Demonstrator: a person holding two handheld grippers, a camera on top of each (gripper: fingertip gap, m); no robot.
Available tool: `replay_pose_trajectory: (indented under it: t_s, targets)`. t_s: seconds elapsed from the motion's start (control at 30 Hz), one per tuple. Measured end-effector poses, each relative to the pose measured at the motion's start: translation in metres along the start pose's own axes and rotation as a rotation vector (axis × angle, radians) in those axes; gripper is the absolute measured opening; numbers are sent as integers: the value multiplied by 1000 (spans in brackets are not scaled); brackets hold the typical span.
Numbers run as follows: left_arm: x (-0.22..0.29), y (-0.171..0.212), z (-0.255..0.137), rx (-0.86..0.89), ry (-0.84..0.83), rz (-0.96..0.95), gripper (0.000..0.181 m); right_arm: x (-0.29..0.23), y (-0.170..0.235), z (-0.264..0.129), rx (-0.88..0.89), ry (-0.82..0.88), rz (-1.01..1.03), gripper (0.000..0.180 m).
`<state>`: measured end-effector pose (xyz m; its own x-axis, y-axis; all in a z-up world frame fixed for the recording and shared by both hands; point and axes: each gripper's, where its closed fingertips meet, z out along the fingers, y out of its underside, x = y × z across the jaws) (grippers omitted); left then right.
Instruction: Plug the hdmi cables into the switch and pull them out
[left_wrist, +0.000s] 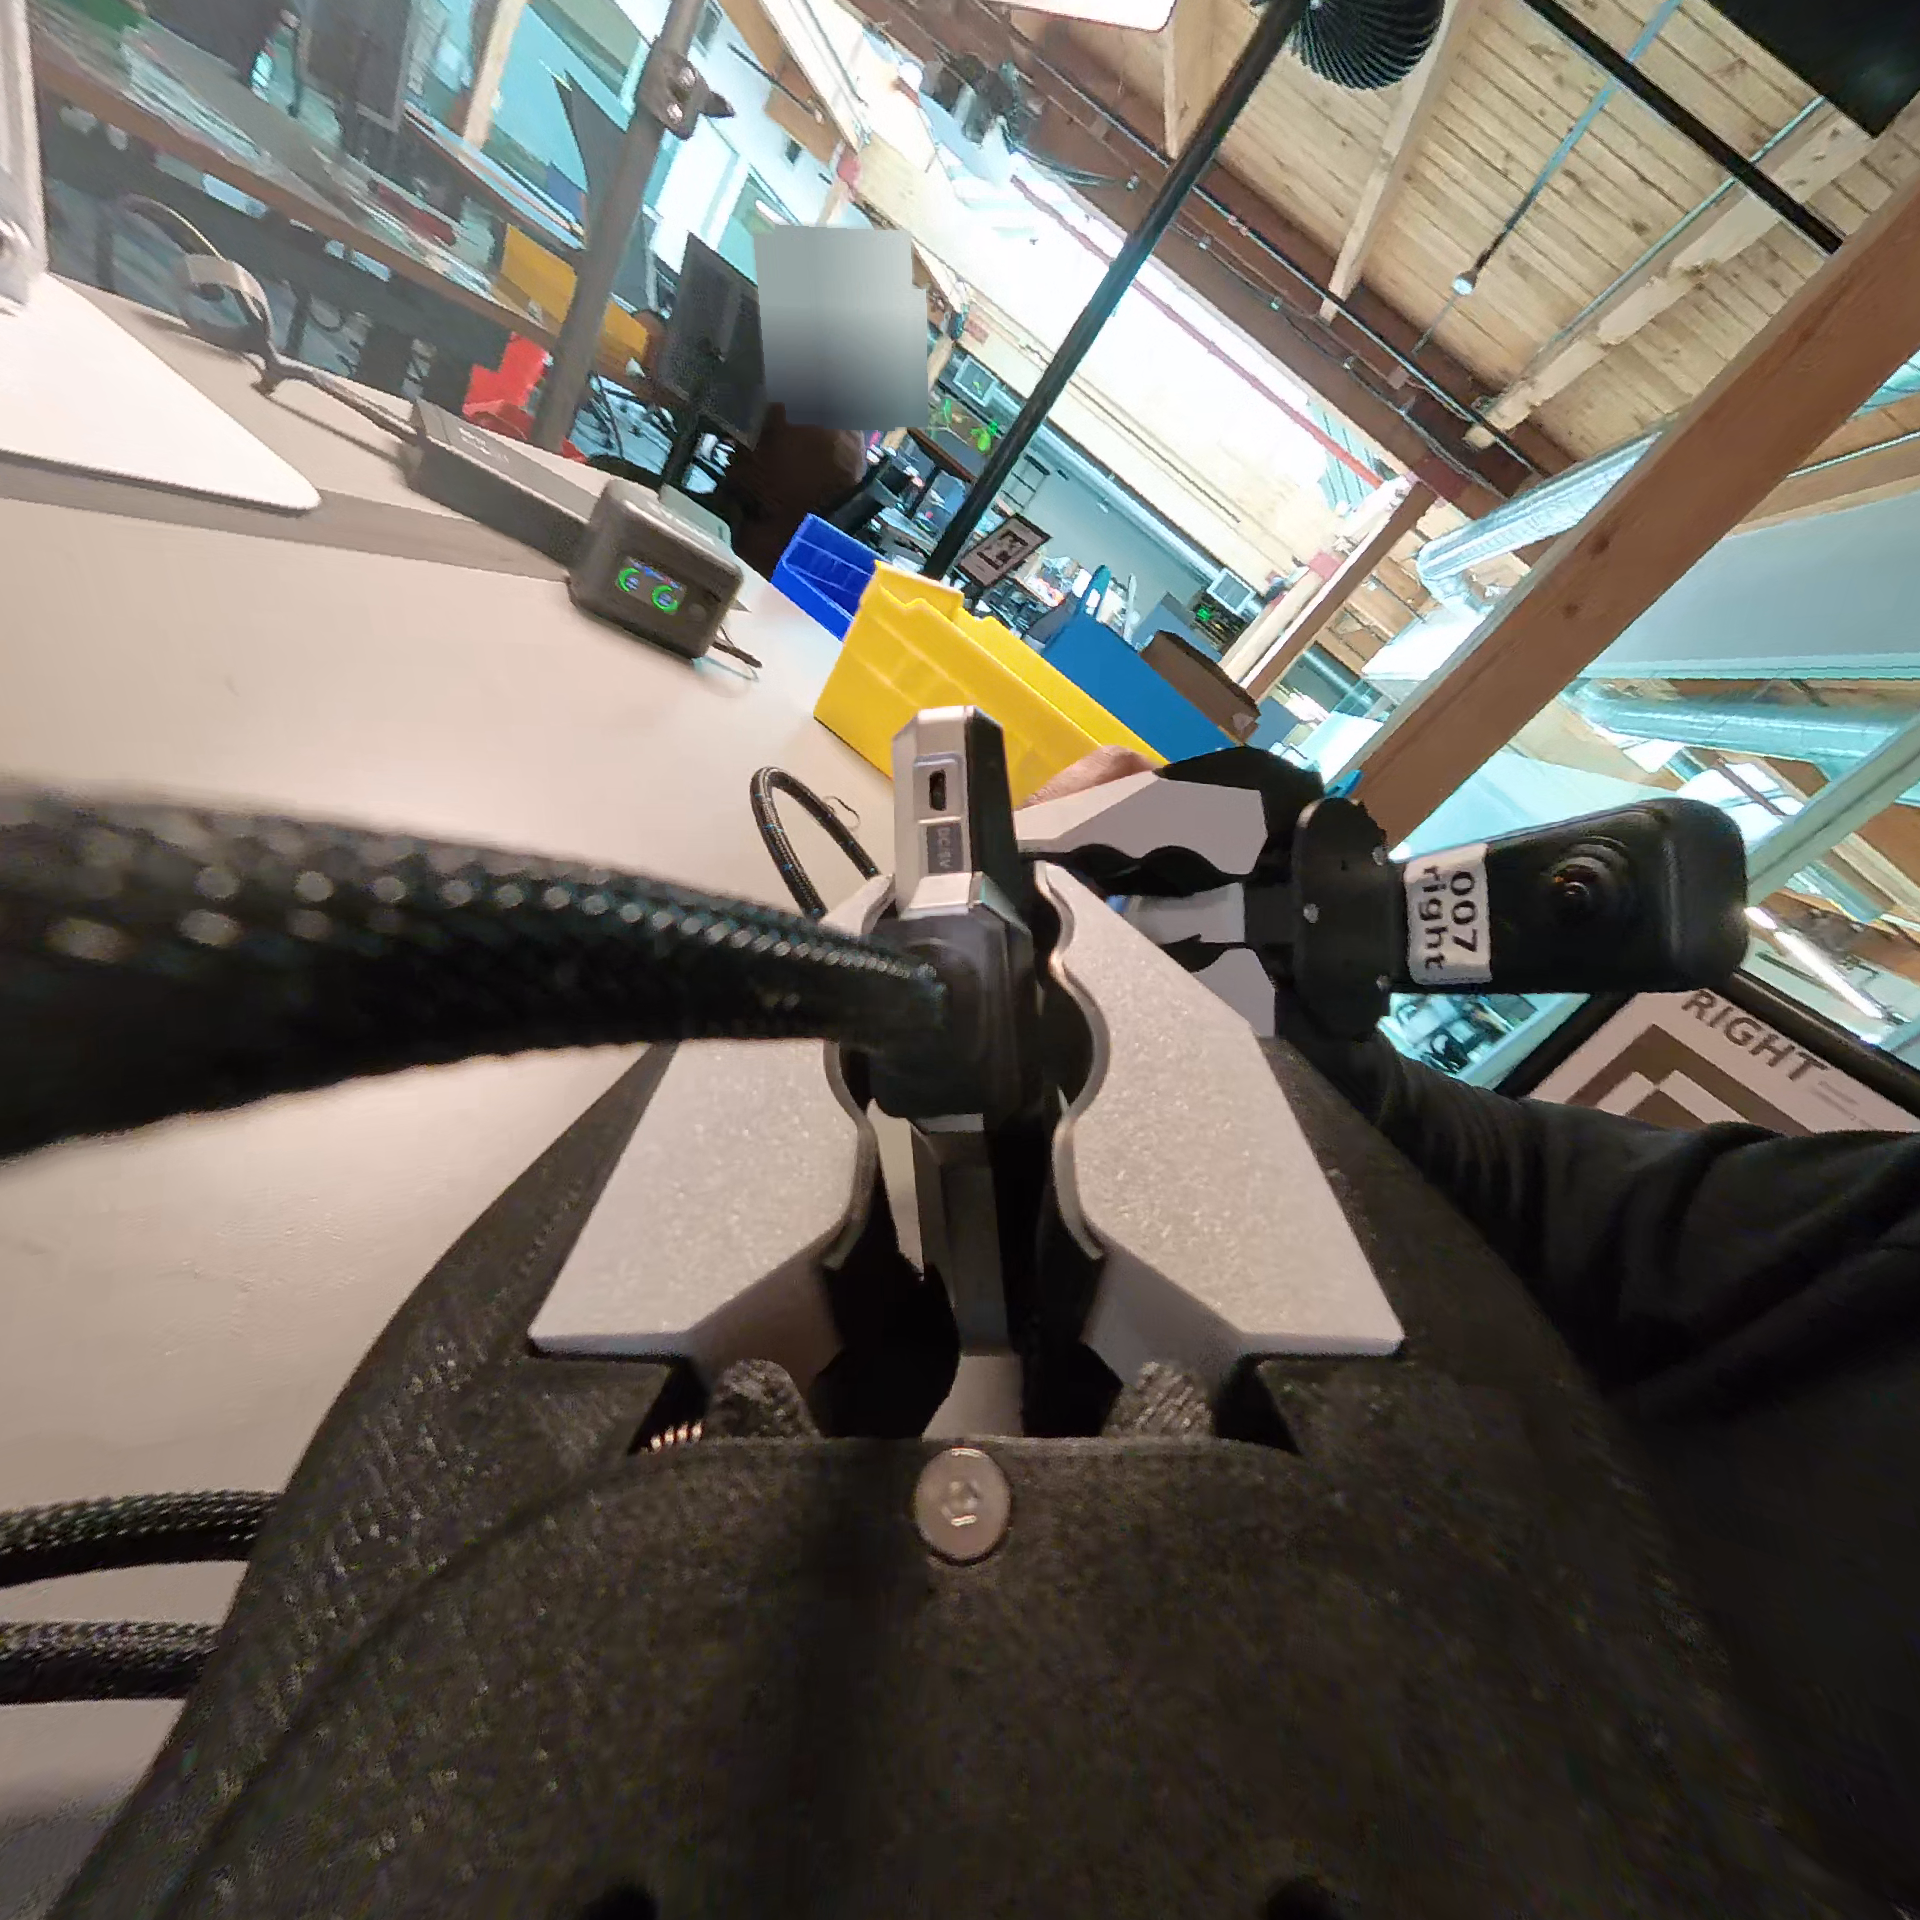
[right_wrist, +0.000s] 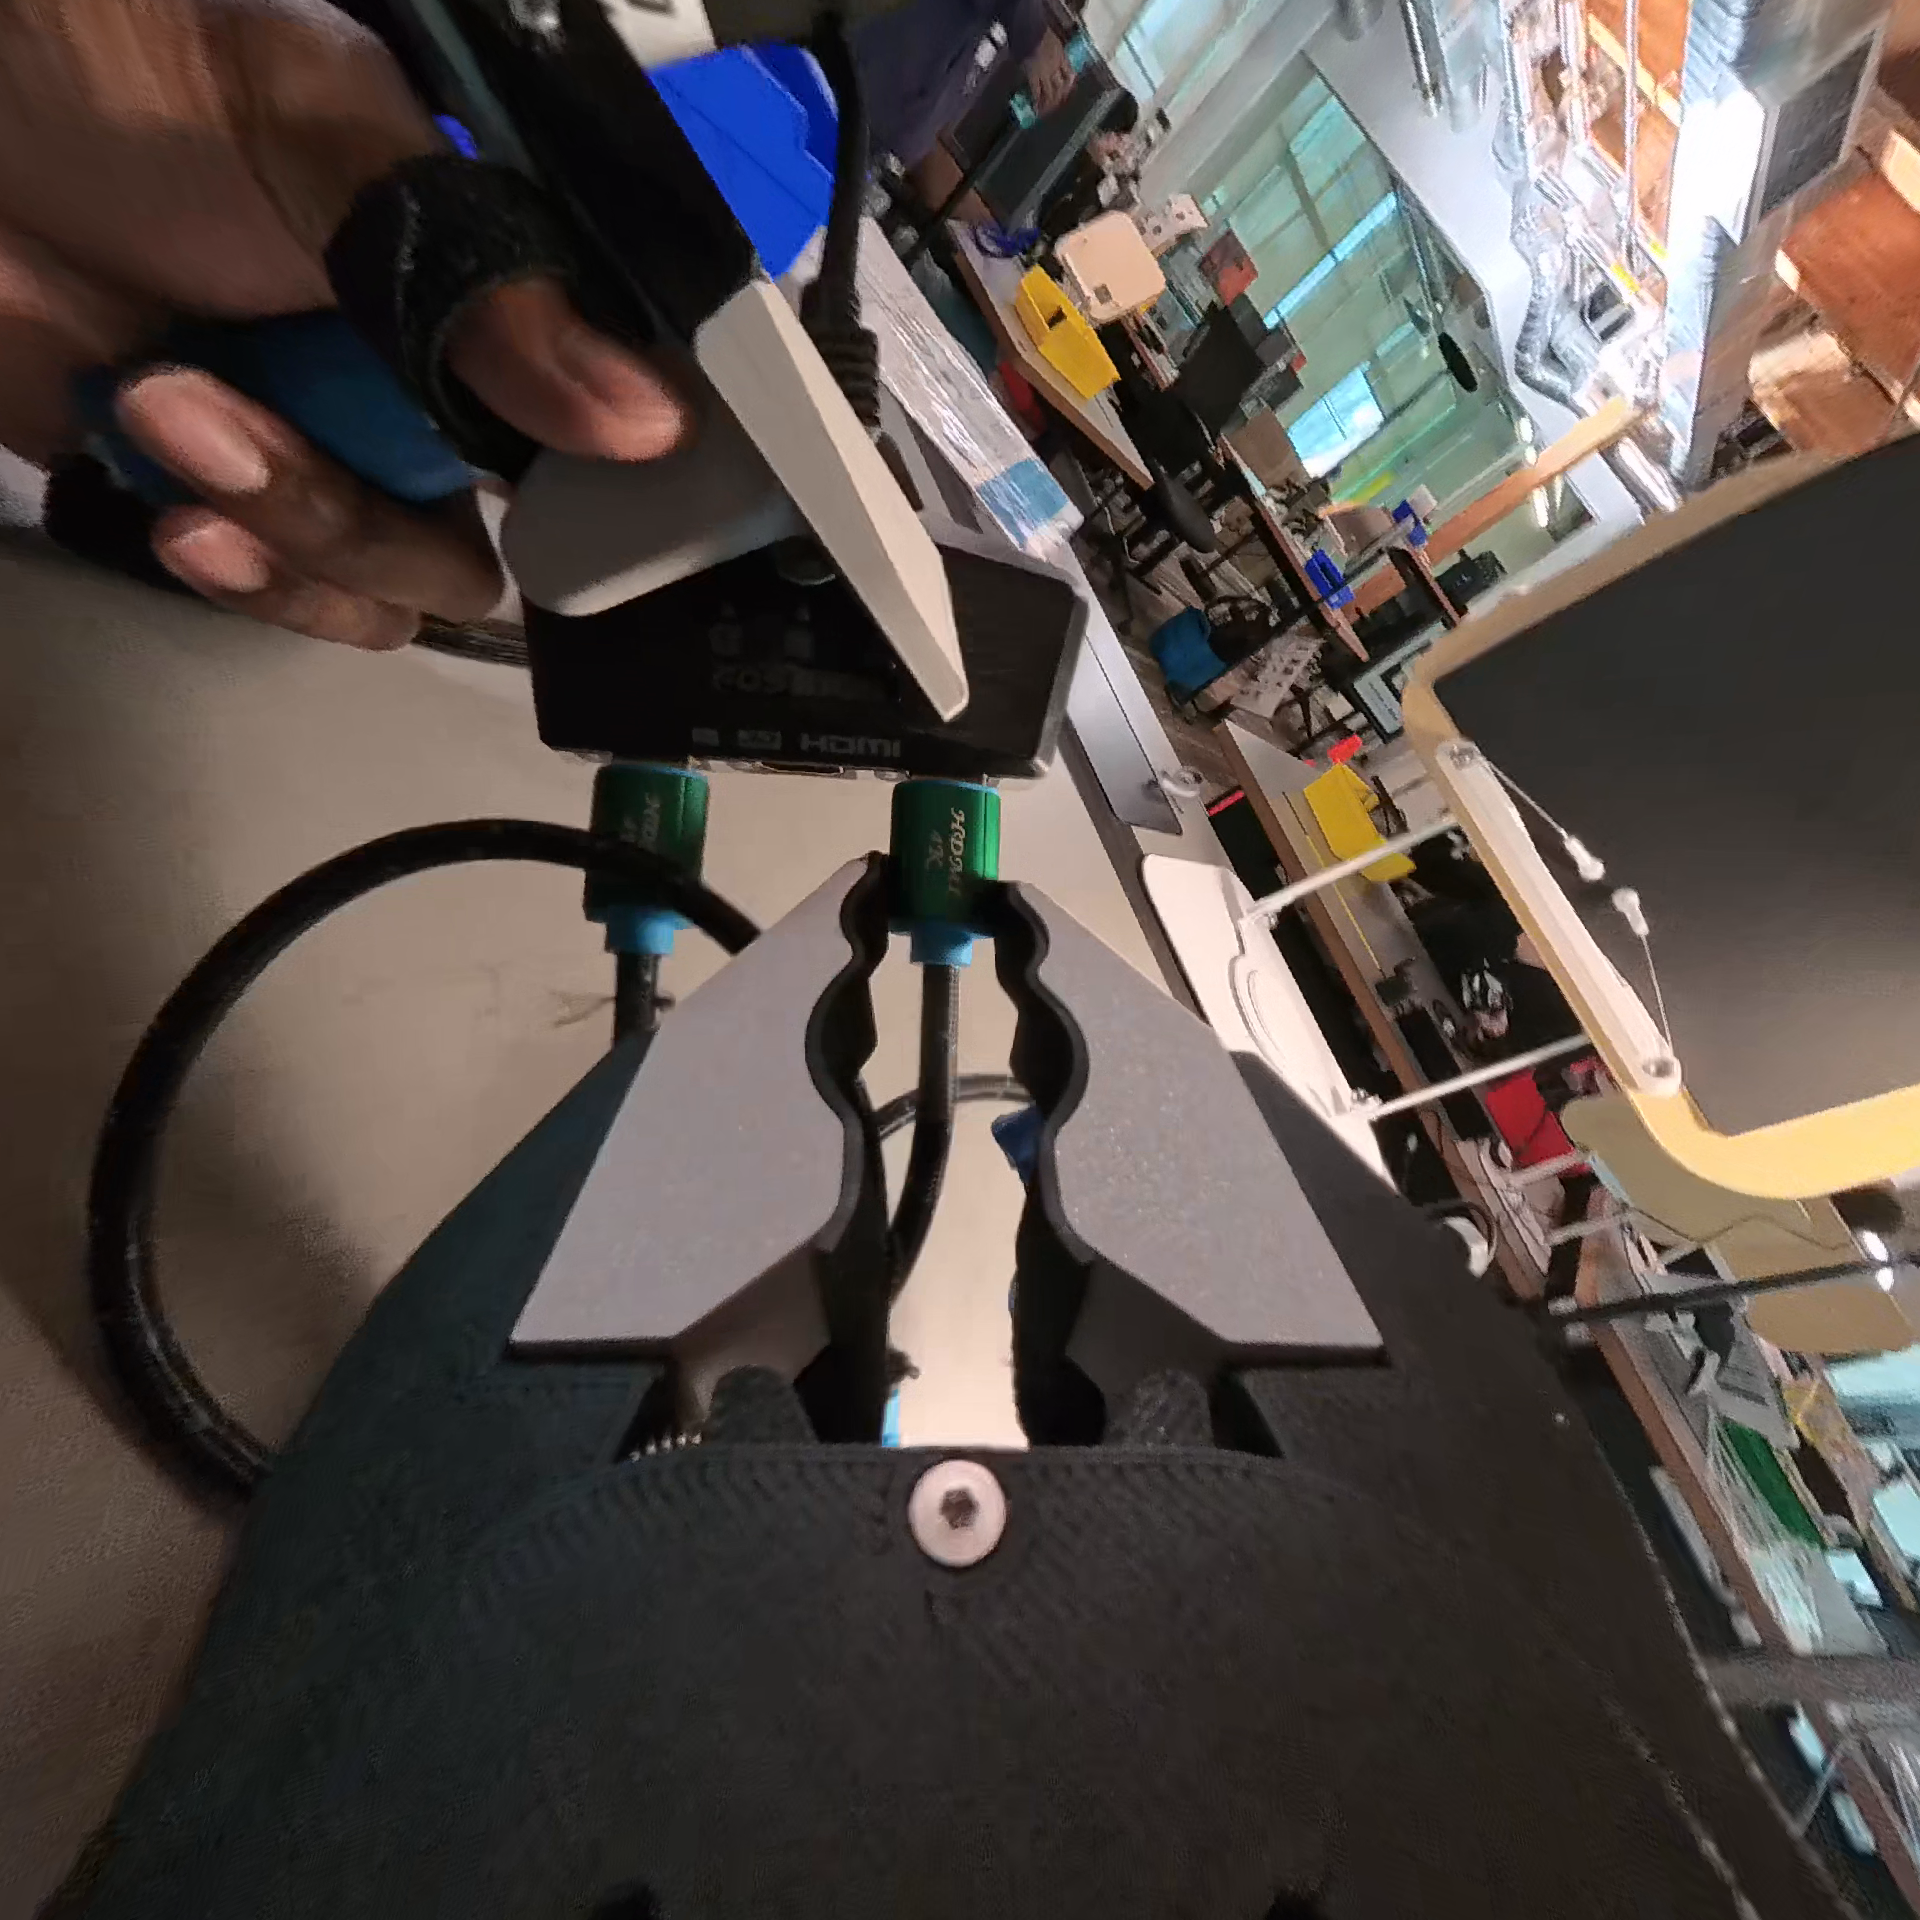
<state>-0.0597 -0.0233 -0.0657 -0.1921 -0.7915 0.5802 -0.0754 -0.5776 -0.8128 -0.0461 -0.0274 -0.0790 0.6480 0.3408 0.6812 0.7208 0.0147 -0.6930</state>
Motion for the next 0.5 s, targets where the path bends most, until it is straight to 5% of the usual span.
replay_pose_trajectory:
  t_s: [0.33, 0.5]
  targets:
    - [7, -4, -1, 8, 47, -16, 21, -1, -6, -8, 56, -70, 23, 22]
    - [0, -9, -1, 44, -15, 9, 20, -3, -1, 0, -54, 50, 111, 23]
